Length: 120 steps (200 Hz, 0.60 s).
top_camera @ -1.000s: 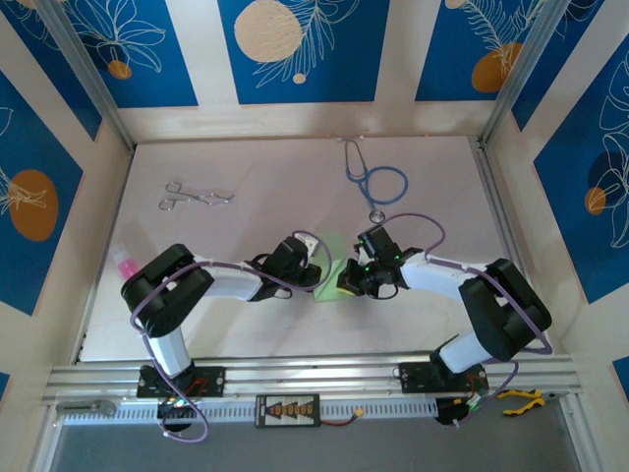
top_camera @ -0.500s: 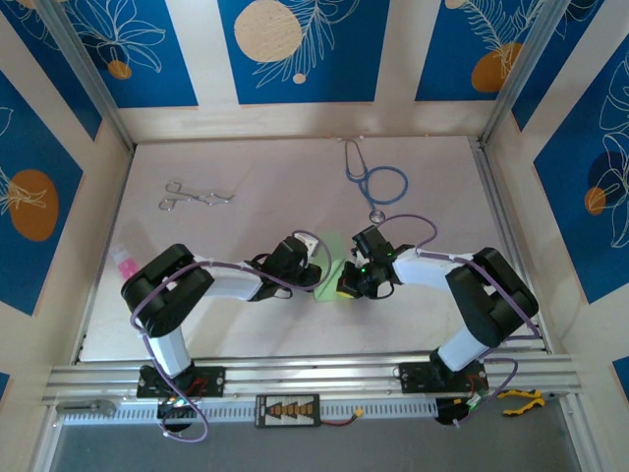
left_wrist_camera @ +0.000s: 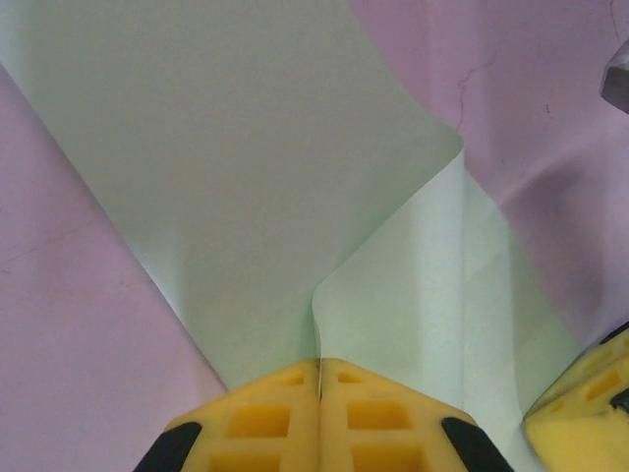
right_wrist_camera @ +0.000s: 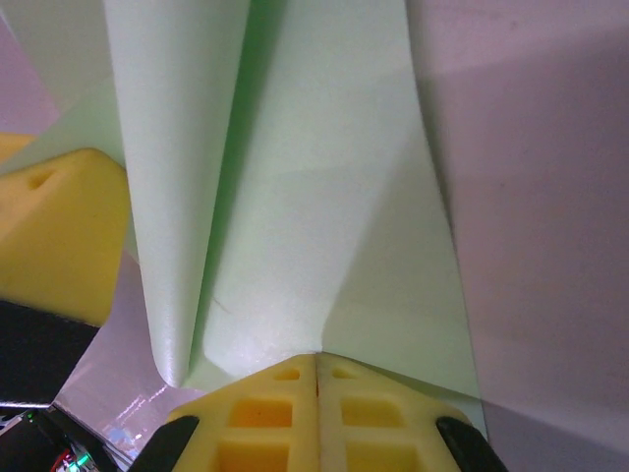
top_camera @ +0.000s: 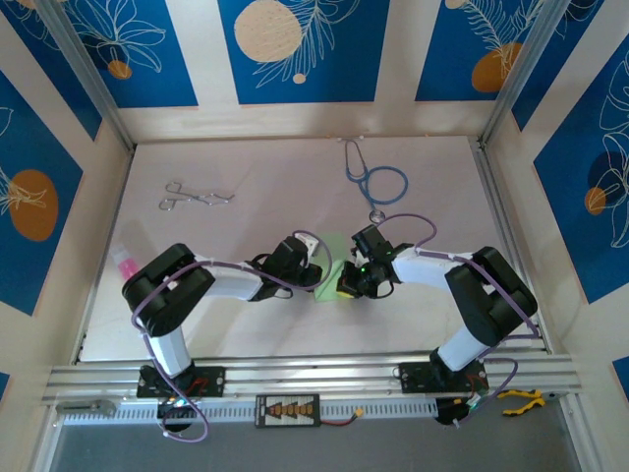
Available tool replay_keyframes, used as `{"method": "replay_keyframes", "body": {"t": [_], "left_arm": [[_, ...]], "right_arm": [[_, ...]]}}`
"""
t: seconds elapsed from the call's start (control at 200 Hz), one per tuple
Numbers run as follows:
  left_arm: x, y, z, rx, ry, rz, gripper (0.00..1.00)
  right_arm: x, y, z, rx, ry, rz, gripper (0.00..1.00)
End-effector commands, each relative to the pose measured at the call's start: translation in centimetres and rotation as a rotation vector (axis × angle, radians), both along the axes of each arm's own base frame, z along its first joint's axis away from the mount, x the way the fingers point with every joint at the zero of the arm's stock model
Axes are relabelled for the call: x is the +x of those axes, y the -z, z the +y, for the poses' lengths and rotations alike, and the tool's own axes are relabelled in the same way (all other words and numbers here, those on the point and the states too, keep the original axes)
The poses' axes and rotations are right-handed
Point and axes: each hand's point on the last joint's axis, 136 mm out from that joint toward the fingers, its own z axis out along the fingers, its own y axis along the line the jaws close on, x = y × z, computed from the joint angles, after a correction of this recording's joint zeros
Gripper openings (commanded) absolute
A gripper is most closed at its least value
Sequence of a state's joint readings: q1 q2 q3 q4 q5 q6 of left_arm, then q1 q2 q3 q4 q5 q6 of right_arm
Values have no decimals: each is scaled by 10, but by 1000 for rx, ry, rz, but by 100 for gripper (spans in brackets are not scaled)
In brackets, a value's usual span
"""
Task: Fold a paper plane with a square sheet of paper (pick it up from the middle)
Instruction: Fold the triangle a second time at the center of the table.
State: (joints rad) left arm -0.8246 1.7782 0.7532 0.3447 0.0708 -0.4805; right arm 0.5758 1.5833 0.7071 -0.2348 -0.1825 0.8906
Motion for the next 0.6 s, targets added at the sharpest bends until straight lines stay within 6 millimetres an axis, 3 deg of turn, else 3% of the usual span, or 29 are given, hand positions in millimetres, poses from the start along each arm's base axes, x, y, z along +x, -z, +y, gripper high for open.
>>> {"method": "replay_keyframes", "body": {"t": [0.0, 0.195, 0.455, 0.595], "left_arm": [[-6, 17, 5, 16, 10, 46, 0], [-10, 24, 11, 38, 0, 67, 0], [-12, 22, 14, 56, -1, 73, 0], [-11, 20, 13, 46, -5, 79, 0]], "right_arm": [[-13, 16, -15, -91, -5, 60, 2], [-5, 4, -9, -53, -8, 17, 3], [18, -40, 5, 103, 43, -98, 9], [31, -50, 14, 203, 98, -102, 4]]}}
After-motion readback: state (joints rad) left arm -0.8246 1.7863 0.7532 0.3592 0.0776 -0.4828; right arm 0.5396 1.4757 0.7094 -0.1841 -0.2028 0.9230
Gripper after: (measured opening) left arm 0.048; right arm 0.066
